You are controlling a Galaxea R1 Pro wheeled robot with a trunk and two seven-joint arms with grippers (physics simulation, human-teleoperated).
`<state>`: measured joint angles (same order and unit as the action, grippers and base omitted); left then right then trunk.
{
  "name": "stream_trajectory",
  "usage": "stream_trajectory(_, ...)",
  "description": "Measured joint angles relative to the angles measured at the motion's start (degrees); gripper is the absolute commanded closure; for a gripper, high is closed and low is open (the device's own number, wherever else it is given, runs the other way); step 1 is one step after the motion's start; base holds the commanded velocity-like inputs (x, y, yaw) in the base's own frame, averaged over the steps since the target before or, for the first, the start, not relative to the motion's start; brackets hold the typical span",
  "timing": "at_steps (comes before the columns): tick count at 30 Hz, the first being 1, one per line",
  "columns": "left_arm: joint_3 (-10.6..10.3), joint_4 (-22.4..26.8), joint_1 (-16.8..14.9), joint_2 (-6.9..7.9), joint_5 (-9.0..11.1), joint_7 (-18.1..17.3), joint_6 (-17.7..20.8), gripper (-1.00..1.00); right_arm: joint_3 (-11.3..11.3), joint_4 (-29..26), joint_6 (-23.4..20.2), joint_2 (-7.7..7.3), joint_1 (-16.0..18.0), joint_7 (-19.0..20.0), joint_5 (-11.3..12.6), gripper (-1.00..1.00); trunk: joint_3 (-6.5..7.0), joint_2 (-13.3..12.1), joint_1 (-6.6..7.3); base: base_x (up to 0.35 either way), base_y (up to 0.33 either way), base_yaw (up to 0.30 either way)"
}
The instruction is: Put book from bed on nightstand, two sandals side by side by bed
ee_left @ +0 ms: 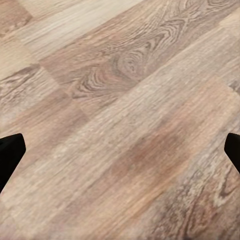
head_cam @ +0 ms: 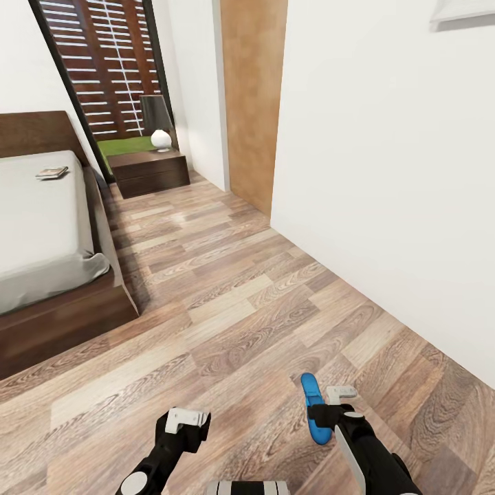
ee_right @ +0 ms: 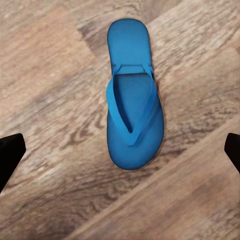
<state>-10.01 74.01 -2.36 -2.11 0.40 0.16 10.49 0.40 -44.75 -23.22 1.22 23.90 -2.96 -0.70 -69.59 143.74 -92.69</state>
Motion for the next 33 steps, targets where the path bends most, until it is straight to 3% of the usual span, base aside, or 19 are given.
stream_trajectory(4, 0.0, 0.0, 0.0, 0.0, 0.0, 0.0, 0.0, -1.0, 0.0, 0.0, 0.0, 0.0, 0.0, 0.0, 0.0, -1.0, 0.0, 0.0, 0.0, 0.0, 0.0, 0.0)
stream_trajectory(27, 0.0, 0.0, 0.0, 0.0, 0.0, 0.0, 0.0, -1.0, 0.0, 0.0, 0.0, 0.0, 0.0, 0.0, 0.0, -1.0, -5.09, 0.3, -0.6, 0.0, 0.0, 0.0)
stream_trajectory(33, 0.1, 0.0, 0.0, 0.02, 0.0, 0.0, -0.1, -1.0, 0.0, 0.0, 0.0, 0.0, 0.0, 0.0, 0.0, -1.0, -5.1, 0.3, -0.59, 0.0, 0.0, 0.0)
